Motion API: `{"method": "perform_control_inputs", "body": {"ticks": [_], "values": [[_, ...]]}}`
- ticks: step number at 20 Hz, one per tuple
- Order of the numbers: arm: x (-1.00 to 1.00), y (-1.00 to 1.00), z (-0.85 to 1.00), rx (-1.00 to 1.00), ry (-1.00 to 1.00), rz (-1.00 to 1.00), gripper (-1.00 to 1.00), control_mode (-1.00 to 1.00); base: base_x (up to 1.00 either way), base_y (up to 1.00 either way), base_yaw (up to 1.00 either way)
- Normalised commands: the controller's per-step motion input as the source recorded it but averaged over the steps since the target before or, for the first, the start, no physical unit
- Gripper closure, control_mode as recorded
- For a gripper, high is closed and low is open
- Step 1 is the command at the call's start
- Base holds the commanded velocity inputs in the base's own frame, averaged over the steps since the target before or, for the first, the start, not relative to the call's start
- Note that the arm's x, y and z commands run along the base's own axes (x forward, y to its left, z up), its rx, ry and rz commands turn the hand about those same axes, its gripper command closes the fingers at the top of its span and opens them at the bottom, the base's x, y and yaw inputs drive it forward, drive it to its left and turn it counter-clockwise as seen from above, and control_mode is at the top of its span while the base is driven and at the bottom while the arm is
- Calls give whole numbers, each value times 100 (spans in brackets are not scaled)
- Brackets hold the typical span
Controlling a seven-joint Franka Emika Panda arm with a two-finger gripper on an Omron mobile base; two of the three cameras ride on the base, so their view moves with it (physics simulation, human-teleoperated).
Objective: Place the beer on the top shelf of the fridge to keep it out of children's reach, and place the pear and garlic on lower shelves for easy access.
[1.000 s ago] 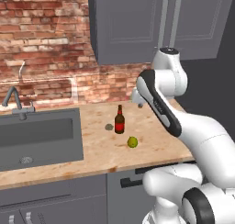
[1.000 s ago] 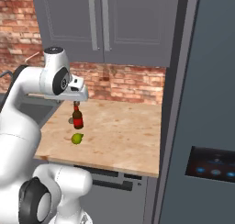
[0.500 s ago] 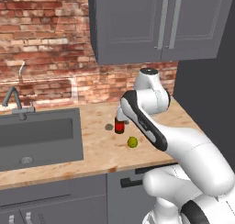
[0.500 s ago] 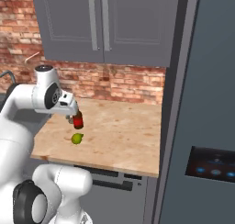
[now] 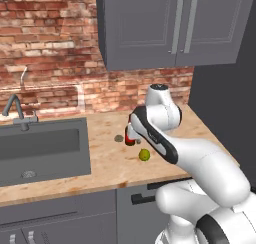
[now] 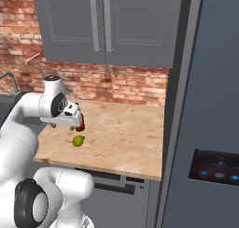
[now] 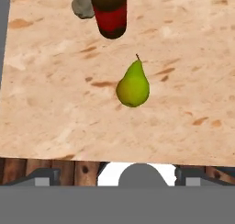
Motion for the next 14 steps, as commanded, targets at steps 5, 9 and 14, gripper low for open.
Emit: {"method": "perform_control_inputs", "body": {"ticks": [5,9,14], "values": [[3,-19,-41,0,8,-10,-100,-100,0,0,0],[7,-17,-47,0,8,-8,-100,-100,0,0,0],[11,-1,-29,0,1,-4,-100,-100,0,0,0]]}}
